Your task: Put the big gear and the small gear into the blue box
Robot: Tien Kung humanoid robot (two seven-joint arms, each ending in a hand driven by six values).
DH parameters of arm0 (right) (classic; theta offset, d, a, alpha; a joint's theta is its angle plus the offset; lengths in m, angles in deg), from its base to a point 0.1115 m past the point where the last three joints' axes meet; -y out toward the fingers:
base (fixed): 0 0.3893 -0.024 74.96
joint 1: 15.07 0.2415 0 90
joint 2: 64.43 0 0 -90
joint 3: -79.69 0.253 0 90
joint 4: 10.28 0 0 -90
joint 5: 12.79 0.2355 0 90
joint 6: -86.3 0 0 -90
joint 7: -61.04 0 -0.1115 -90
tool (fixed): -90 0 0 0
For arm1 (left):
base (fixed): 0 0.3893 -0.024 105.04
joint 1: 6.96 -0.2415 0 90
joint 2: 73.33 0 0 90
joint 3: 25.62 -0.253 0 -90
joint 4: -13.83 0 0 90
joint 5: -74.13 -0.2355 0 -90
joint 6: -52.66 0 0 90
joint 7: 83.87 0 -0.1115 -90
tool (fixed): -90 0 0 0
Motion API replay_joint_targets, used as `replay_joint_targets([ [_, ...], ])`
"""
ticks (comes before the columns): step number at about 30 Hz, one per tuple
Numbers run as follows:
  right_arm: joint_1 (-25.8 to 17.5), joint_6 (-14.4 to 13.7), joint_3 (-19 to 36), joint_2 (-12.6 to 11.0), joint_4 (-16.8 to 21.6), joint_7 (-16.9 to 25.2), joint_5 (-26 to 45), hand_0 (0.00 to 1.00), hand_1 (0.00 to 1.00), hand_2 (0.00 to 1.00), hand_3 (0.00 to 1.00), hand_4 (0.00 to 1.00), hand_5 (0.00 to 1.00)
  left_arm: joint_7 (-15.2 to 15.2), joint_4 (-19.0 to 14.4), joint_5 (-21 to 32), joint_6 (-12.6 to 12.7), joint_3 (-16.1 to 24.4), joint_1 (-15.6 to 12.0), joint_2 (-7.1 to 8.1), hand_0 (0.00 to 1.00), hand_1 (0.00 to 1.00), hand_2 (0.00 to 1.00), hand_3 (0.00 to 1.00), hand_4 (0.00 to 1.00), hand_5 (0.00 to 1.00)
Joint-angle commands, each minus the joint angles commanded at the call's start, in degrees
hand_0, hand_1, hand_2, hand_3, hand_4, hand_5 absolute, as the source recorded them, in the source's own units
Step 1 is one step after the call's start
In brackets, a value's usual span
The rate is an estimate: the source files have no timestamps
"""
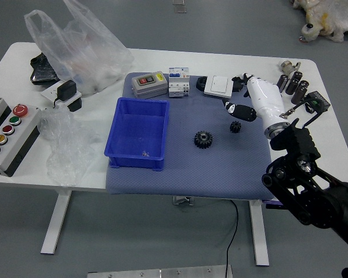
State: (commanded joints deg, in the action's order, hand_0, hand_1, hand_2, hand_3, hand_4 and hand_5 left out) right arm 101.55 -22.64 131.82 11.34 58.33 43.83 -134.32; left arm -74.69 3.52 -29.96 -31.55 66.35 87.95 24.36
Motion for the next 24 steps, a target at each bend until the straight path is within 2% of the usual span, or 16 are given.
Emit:
replay_joint_targets([
  [3, 0.1, 0.3, -0.6, 0.0, -0.7, -0.1, -0.1, 0.302, 0.514, 0.753, 0.745, 0.756, 0.324, 0.1, 0.0, 0.0, 0.0, 0.1, -0.1, -0.07, 0.615, 0.458, 0.494, 0.63, 0.661, 0.334],
  [6, 0.1, -0.5, -1.4, 0.1, -2.1, 0.0, 0.0, 0.291, 0.494, 0.741, 0.734, 0.754, 0.328, 0.2, 0.0, -0.2, 0.0, 0.3, -0.3, -0.17, 0.615, 0.458, 0.494, 0.629, 0.661, 0.334],
  [13, 0.9, -2.9, -3.3, 1.2, -8.3, 1.2, 0.9, 0.289, 0.489, 0.736, 0.732, 0.756, 0.322, 0.3, 0.0, -0.1, 0.0, 0.2, -0.3, -0.21, 0.615, 0.458, 0.494, 0.63, 0.661, 0.334],
  [24, 4.6, -3.5, -7.6, 3.7, -19.4, 3.3, 3.4, 0.278, 0.475, 0.711, 0.724, 0.775, 0.305, 0.2, 0.0, 0.1, 0.0, -0.1, -0.2, -0.2, 0.615, 0.458, 0.495, 0.63, 0.662, 0.335],
])
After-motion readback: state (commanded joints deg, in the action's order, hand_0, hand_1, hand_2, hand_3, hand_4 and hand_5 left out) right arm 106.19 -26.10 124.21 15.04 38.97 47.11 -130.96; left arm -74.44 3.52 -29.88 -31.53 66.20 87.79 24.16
